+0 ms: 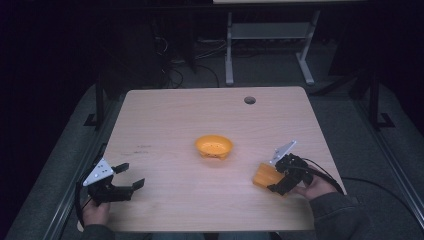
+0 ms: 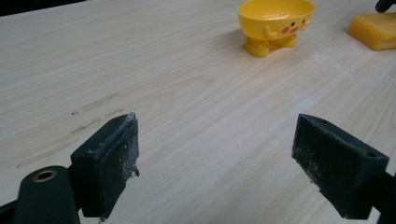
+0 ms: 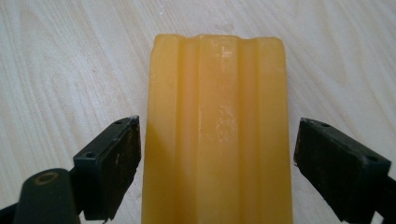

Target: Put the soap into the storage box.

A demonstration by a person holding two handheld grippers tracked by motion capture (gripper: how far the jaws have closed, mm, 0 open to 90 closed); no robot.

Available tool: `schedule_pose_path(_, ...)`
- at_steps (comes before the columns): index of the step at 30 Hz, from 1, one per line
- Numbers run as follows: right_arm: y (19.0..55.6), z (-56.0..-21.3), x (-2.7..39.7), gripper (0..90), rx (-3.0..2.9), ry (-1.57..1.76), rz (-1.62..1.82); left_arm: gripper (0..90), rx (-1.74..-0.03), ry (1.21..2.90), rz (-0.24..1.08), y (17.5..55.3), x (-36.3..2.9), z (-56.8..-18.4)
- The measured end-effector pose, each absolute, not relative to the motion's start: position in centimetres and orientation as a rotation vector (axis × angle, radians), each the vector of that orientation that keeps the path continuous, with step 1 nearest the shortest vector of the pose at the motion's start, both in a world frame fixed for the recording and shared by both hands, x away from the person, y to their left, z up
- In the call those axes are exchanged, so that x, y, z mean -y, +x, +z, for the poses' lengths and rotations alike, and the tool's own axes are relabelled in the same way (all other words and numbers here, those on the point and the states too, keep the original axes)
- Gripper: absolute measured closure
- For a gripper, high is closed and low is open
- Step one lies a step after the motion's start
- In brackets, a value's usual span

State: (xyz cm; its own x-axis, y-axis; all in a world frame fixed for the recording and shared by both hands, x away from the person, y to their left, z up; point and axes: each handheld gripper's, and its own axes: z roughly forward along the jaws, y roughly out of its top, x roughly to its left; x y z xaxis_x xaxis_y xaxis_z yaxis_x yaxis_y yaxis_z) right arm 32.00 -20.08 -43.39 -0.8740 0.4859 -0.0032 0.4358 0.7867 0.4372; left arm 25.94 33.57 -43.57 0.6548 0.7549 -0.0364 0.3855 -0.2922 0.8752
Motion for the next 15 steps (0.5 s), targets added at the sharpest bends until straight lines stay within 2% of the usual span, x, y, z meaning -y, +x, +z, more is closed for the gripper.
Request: schedule_pose_path(15,32.79,-44.38,19.35,14.3,-2.897,0.74,0.597,14.3,-0.897,1.908,0.48,25.96,-33.59,-43.58)
